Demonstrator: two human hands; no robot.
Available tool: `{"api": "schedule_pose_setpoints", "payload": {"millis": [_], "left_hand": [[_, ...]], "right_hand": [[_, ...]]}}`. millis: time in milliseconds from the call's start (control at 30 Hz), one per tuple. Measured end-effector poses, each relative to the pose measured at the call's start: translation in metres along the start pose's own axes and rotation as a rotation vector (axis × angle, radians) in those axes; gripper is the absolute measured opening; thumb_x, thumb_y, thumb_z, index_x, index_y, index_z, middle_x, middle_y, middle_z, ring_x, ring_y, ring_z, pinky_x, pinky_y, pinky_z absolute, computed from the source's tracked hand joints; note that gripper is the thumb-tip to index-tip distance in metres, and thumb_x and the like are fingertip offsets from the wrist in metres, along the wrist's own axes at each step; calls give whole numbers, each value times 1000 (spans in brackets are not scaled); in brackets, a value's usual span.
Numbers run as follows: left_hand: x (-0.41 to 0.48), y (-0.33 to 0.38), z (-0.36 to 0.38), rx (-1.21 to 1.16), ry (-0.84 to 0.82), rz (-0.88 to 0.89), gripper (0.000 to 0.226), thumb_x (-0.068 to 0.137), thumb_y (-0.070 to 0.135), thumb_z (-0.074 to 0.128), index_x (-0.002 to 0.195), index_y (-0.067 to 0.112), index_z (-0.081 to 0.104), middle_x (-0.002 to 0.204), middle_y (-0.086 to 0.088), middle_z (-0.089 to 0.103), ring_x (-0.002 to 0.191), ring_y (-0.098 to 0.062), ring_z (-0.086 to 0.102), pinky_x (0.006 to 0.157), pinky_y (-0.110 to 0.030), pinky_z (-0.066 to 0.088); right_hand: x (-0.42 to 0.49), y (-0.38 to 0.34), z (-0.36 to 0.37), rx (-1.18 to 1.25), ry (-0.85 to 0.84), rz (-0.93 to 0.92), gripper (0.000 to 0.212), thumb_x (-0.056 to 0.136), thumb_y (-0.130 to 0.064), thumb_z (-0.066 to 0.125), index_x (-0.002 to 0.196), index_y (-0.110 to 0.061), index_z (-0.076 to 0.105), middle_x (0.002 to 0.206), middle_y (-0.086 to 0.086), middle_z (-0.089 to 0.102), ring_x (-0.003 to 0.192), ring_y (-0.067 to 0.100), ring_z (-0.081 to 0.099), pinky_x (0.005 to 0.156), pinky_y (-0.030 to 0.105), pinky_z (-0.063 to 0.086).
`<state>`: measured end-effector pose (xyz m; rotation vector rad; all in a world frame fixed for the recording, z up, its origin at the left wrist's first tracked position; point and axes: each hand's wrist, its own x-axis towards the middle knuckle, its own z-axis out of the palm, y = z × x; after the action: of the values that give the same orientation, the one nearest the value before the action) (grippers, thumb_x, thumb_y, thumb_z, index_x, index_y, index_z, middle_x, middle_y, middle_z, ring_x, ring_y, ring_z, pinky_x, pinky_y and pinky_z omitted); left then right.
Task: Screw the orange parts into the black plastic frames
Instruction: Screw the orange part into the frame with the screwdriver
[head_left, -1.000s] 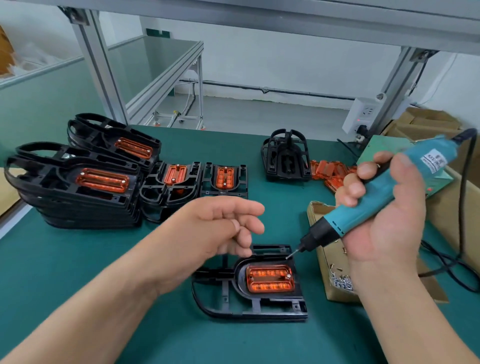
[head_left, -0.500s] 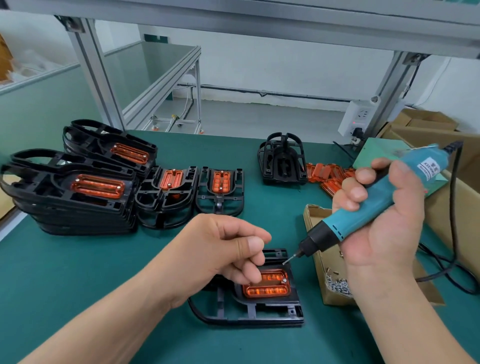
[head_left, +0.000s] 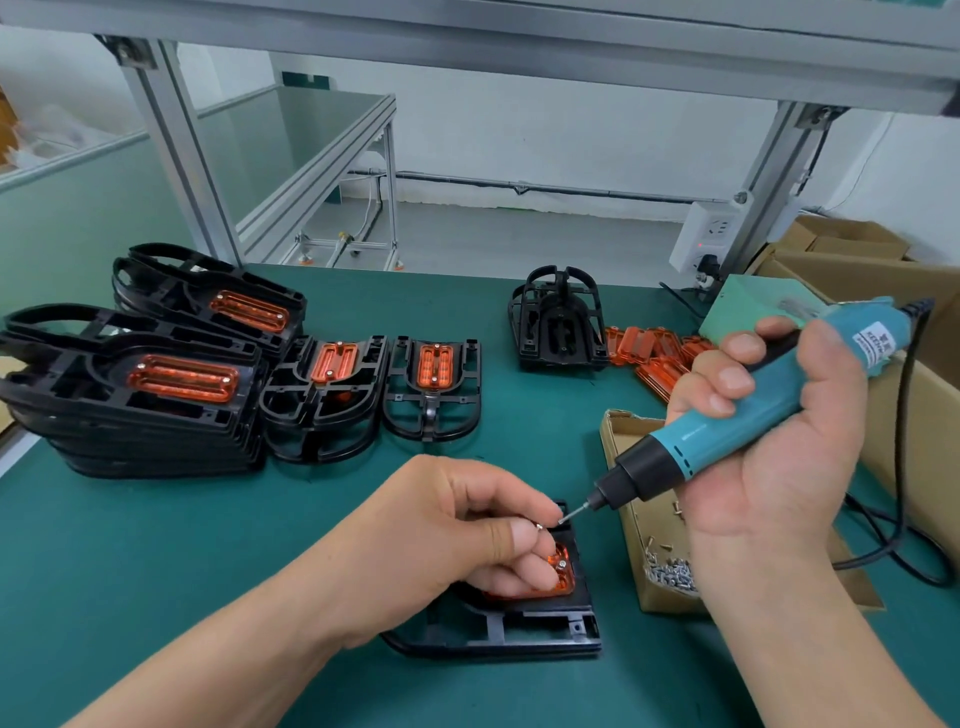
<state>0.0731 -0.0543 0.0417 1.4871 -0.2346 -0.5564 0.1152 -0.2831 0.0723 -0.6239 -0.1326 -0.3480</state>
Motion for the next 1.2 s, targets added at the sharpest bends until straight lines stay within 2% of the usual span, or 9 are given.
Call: {"api": "schedule_pose_setpoints", "payload": {"millis": [633,1067,1200], "left_hand": [[1,0,5,-49,-34,-7,11,93,10,74,101,17,78,98,-14,78,96,-32,78,81,-33,63],[0,0,5,-53,-1,-5,13,94,6,71,98,16,78,99,-15,78,95,-31,78,78,-28,62],[0,-3,6,29,48,45,19,96,3,70,96,20,79,96,-13,79,94,-27,79,80,-29,62]], "right_hand": [[-4,4,0,-19,-39,29,15,104,-31,53,98,-18,58,84,-2,56,61,8,51,55,20,44],[-6,5,2,-69,-53,0,16,106,-28,50,98,-18,58,83,-3,58,61,9,52,56,21,43],[-8,6,3,-103,-74,-10,14,107,-30,51,98,-20,58,84,-4,58,61,8,53,56,21,45]]}}
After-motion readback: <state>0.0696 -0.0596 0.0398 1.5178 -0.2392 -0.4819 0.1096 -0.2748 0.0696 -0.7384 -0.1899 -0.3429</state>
